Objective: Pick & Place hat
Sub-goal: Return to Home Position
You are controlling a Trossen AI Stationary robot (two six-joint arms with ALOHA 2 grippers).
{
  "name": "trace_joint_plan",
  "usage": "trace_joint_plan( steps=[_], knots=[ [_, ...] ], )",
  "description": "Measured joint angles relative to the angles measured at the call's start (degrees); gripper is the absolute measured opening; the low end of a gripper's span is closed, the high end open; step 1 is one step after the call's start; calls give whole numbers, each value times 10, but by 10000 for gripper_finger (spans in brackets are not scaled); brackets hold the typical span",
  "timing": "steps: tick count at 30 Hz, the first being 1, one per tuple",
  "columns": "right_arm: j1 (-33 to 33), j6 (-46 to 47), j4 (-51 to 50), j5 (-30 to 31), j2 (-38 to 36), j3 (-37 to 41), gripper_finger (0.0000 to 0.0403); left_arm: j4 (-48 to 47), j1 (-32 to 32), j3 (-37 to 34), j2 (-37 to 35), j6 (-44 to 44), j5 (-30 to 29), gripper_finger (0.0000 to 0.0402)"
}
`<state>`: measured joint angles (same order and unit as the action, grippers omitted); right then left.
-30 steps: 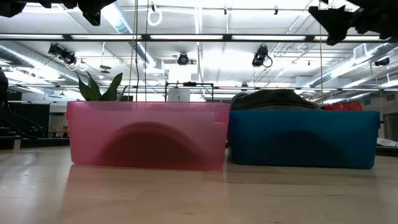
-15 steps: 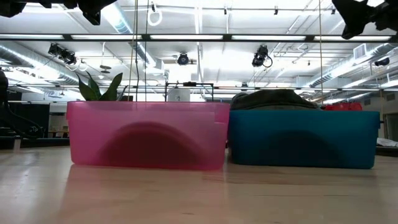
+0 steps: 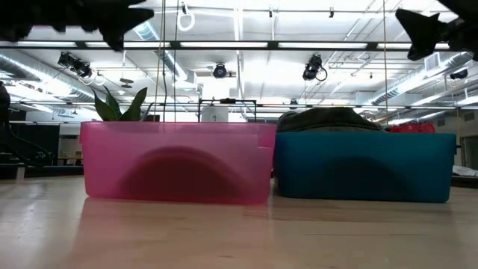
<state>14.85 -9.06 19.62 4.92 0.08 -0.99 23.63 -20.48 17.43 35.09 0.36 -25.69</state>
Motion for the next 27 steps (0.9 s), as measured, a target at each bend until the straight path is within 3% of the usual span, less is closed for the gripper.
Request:
trace_joint_plan(
  steps=[4,7,13,18,21,27],
  knots=[
    [0,0,-31,6,0,0,288,209,18,-111,8,33,-2,169],
    [0,12,-42,6,0,0,288,285,28,-169,-7,47,6,169],
    [0,11,-45,6,2,0,288,174,29,-169,-32,18,62,169],
    [0,11,-45,6,2,0,288,128,26,-169,-71,31,15,169],
    [0,11,-45,6,2,0,288,99,26,-169,-113,38,13,169],
    [0,11,-45,6,2,0,288,-67,26,-169,-222,18,63,169]
  ],
)
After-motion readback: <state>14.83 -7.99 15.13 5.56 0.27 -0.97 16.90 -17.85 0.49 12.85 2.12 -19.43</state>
